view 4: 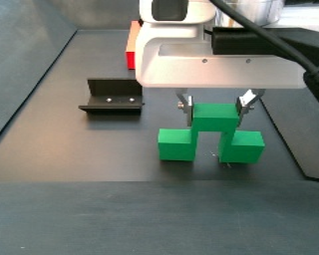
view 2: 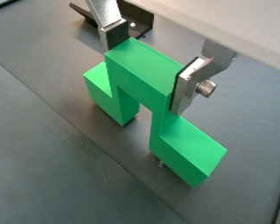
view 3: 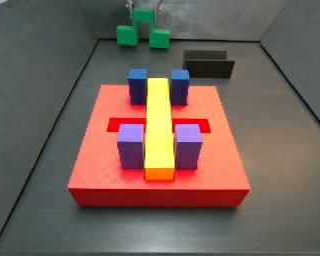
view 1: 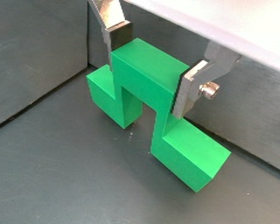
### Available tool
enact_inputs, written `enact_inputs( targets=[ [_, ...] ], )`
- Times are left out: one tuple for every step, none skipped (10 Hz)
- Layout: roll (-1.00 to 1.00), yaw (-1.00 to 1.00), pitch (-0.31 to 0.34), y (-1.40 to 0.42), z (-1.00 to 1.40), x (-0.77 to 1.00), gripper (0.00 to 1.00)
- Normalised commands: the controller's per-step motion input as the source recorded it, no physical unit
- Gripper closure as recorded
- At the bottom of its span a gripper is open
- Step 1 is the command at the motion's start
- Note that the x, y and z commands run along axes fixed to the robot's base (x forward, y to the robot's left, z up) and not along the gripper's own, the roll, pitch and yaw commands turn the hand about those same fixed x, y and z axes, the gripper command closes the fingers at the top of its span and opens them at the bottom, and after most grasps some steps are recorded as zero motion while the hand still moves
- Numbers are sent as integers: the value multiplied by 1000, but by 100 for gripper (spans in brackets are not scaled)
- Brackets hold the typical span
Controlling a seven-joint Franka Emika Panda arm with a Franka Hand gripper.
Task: Pick up the green object. Move up. Move to above the board. Insert the green object.
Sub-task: Pick up the green object, then move up, then move to above the board.
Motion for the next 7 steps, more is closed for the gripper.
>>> enact_inputs(
  targets=[
    [0, 0, 0, 0, 0, 0, 100],
    [0, 0, 0, 0, 0, 0, 100],
    [0, 0, 0, 0, 833, 0, 100],
    [-14, -60, 24, -55, 796, -30, 100],
    [-9, -66, 60, -57, 683, -72, 100],
    [44, -20, 48, -24, 231, -22, 100],
    [0, 0, 0, 0, 1400, 0, 100]
  ],
)
